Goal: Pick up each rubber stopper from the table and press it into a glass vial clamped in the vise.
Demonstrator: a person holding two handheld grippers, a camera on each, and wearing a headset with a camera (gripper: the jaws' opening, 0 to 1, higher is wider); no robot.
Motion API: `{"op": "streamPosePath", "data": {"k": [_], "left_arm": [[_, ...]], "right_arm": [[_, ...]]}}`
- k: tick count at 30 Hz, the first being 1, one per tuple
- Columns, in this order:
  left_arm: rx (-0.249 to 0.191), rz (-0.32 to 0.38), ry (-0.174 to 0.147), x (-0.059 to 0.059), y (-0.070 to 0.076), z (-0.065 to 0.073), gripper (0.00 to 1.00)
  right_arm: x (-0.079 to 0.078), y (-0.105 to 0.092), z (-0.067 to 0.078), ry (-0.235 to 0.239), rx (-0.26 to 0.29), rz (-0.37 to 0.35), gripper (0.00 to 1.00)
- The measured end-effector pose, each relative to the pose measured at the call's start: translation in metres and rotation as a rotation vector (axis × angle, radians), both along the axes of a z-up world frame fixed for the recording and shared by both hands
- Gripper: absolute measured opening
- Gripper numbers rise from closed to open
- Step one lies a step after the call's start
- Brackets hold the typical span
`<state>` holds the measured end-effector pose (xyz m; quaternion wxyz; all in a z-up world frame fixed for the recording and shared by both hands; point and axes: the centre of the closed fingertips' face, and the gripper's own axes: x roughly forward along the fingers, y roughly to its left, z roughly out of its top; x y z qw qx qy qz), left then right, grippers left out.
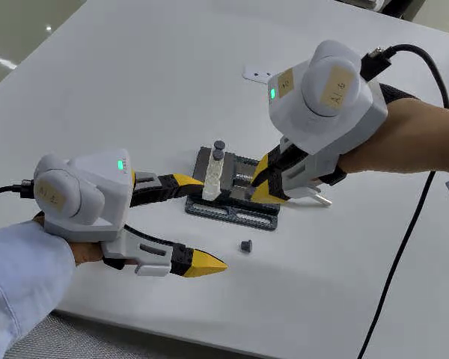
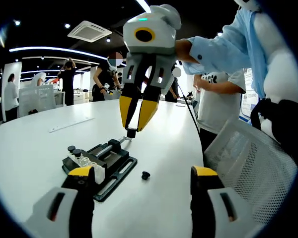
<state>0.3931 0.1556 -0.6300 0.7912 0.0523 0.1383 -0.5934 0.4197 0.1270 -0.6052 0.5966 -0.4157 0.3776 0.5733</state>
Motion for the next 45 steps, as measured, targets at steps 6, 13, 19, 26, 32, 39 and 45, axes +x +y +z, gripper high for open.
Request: {"op": "streamPosePath", "data": {"k": [6, 13, 19, 26, 32, 39, 45], "left_arm": [[0.015, 0.042, 0.001, 0.007, 0.009, -0.004, 0.86], [0.010, 0.094, 0.002, 0.015, 0.016, -0.006, 0.95], [-0.003, 0.134, 0.008, 0.023, 0.022, -0.006, 0.99], [0.006, 0.153, 0.008, 0.026, 0.025, -0.009, 0.99], [0.000, 0.173, 0.019, 0.031, 0.031, -0.011, 0.99], [0.015, 0.178, 0.012, 0.032, 0.031, -0.015, 0.99], [0.003, 0.187, 0.013, 0.034, 0.032, -0.013, 0.99]], "right_arm": [[0.015, 0.006, -0.003, -0.008, -0.015, 0.009, 0.06], [0.034, 0.016, -0.007, -0.018, -0.026, 0.017, 0.06], [0.053, 0.022, -0.014, -0.026, -0.039, 0.015, 0.05], [0.062, 0.031, -0.025, -0.029, -0.065, 0.027, 0.05], [0.067, 0.033, -0.034, -0.032, -0.094, 0.042, 0.05], [0.069, 0.036, -0.041, -0.027, -0.117, 0.062, 0.05], [0.070, 0.035, -0.045, -0.022, -0.136, 0.072, 0.05]]}}
